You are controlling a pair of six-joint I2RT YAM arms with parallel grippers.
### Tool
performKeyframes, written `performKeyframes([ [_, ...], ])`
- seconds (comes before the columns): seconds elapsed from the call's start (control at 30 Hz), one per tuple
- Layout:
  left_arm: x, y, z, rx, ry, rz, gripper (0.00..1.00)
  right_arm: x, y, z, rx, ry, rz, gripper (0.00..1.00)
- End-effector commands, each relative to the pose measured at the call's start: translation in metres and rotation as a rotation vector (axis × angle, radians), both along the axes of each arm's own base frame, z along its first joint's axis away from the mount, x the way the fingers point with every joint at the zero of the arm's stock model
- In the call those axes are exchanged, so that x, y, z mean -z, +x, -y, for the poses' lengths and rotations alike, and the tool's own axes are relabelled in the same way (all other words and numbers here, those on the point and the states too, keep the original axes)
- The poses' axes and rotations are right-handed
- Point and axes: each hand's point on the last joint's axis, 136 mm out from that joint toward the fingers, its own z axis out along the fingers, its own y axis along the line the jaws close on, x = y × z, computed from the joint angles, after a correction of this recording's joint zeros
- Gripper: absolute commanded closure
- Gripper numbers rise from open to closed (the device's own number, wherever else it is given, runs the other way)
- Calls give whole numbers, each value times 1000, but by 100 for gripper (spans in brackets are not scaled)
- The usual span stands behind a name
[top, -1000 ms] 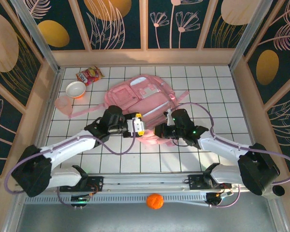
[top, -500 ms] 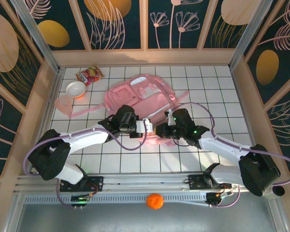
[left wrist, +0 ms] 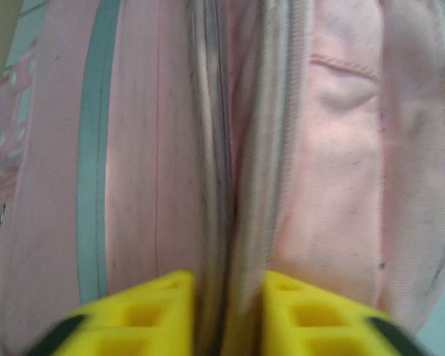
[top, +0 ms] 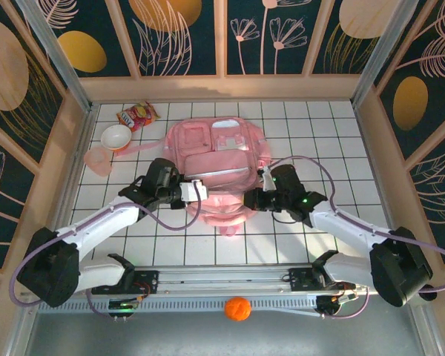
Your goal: Pack the student bag
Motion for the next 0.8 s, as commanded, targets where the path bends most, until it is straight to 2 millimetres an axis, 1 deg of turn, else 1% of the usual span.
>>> performKeyframes([
  [0.0, -31, -4, 7, -6, -134, -22, 49, -21, 11, -9, -2, 36, 67, 100],
  [0.03, -45, -7, 20, 13, -207, -6, 47, -22, 12, -10, -5, 40, 68, 100],
  [0.07, -55, -9, 33, 21, -246, 28, 45, -22, 12, -10, -5, 38, 68, 100],
  [0.13, -59, -15, 55, 50, -248, 85, 42, -23, 12, -9, -5, 36, 72, 100],
  [0.2, -57, -20, 77, 88, -251, 62, 39, -24, 13, -9, -3, 39, 74, 100],
  [0.27, -50, -21, 96, 107, -244, 25, 38, -24, 12, -10, -6, 42, 73, 100],
  [0.33, -38, -19, 106, 116, -210, 19, 39, -24, 12, -11, -7, 45, 73, 100],
  [0.43, -25, -10, 115, 102, -187, 0, 41, -28, 12, -11, -7, 52, 83, 100],
  [0.47, -16, -6, 116, 88, -170, -6, 43, -30, 12, -11, -8, 57, 88, 100],
  [0.5, -9, -4, 115, 79, -149, -13, 45, -31, 12, -11, -8, 58, 92, 100],
  [0.53, 1, -1, 113, 66, -119, -16, 51, -33, 12, -11, -10, 60, 97, 100],
  [0.57, 10, 1, 110, 49, -89, -18, 60, -34, 12, -10, -7, 61, 102, 100],
  [0.6, 16, 0, 106, 52, -58, -23, 67, -35, 13, -8, -4, 63, 105, 100],
  [0.63, 20, -4, 103, 74, -27, -26, 78, -35, 14, -4, 4, 65, 105, 100],
  [0.67, 19, -8, 100, 89, -20, -22, 92, -35, 15, 2, 12, 66, 102, 100],
  [0.7, 15, -12, 97, 99, -27, -8, 100, -33, 18, 9, 26, 63, 101, 100],
  [0.77, 8, -27, 88, 156, -38, 38, 100, -28, 25, 28, 63, 47, 95, 100],
])
